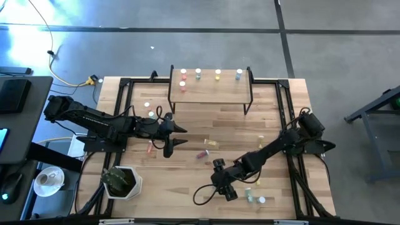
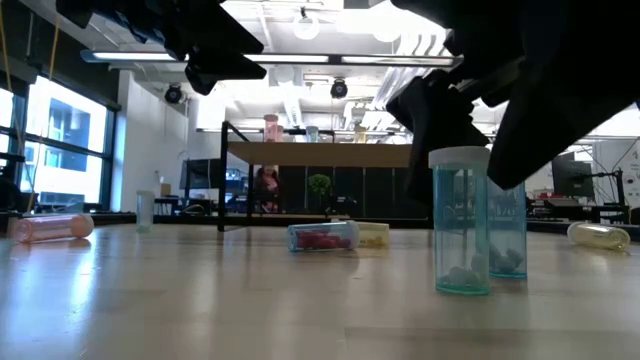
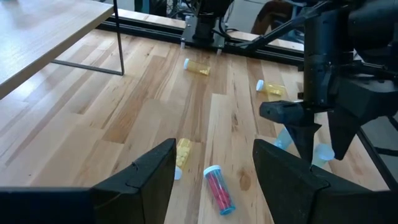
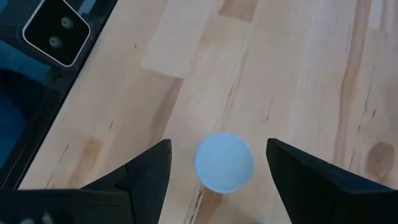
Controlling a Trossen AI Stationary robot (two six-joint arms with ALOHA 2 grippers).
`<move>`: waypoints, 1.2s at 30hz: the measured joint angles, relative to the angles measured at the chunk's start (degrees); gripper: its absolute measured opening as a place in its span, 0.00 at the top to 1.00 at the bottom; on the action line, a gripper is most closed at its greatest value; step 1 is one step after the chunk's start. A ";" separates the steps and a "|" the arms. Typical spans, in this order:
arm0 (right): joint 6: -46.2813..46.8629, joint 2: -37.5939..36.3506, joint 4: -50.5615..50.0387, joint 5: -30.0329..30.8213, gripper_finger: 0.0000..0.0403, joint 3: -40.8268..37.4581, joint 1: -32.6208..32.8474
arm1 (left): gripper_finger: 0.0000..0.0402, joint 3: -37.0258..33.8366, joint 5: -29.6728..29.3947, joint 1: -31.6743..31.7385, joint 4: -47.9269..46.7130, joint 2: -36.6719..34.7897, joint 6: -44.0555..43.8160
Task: Pick and place medicine bottles onto shelf by color
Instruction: Put the light blue medicine on the shelf
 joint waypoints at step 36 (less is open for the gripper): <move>0.38 -0.04 -1.39 -0.20 0.67 0.00 0.07 | 0.49 0.00 0.00 0.00 0.00 0.00 0.00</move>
